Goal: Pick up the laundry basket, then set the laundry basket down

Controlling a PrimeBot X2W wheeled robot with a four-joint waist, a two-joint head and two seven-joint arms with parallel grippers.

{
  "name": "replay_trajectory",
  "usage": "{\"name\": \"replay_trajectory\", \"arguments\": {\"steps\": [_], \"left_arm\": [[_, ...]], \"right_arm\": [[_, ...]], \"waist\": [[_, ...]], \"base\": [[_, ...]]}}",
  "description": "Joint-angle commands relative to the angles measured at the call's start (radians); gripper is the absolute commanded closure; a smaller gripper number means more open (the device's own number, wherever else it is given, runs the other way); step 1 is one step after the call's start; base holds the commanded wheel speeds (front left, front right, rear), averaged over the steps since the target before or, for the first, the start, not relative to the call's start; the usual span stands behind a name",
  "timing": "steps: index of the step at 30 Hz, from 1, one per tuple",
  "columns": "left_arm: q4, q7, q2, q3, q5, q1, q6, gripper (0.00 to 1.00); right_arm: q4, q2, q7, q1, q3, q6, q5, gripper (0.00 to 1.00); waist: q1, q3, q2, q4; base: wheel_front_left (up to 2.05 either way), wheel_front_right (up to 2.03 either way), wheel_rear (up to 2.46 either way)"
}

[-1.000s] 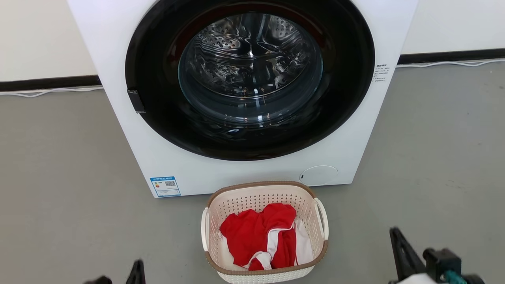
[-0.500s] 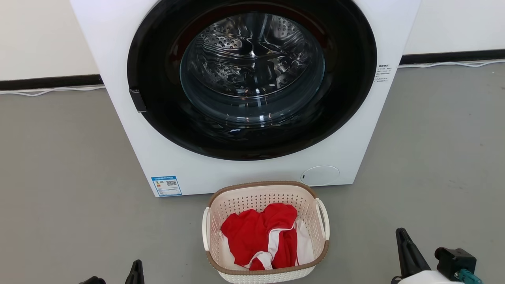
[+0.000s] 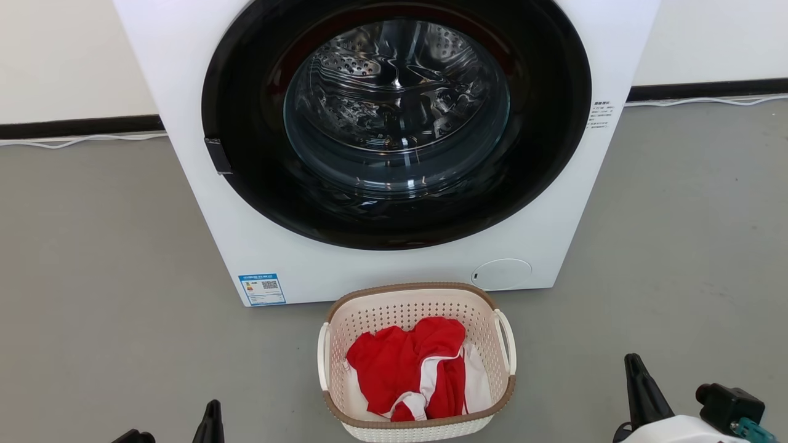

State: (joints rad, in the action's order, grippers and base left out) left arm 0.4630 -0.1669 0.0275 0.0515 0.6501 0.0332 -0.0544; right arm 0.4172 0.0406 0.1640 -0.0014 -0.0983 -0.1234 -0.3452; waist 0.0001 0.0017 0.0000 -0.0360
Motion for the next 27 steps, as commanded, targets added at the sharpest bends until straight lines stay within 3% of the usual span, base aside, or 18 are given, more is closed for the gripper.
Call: {"name": "replay_trajectory", "arguments": {"steps": [1, 27], "left_arm": [[-0.031, 0.003, 0.007, 0.012, 0.026, -0.045, -0.01, 1.0], [-0.082, 0.079, 0.011, 0.026, 0.283, -0.072, -0.028, 1.0]], "right_arm": [[-0.034, 0.006, -0.006, -0.039, 0.0, -0.002, -0.029, 1.0], [-0.072, 0.007, -0.081, -0.058, -0.004, -0.003, -0.37, 1.0]], "waist": [[-0.0001, 0.0, 0.0, 0.0], [-0.0001, 0.0, 0.0, 0.01]], "base": [[0.0, 0.0, 0.0], [0.0, 0.0, 0.0]]}}
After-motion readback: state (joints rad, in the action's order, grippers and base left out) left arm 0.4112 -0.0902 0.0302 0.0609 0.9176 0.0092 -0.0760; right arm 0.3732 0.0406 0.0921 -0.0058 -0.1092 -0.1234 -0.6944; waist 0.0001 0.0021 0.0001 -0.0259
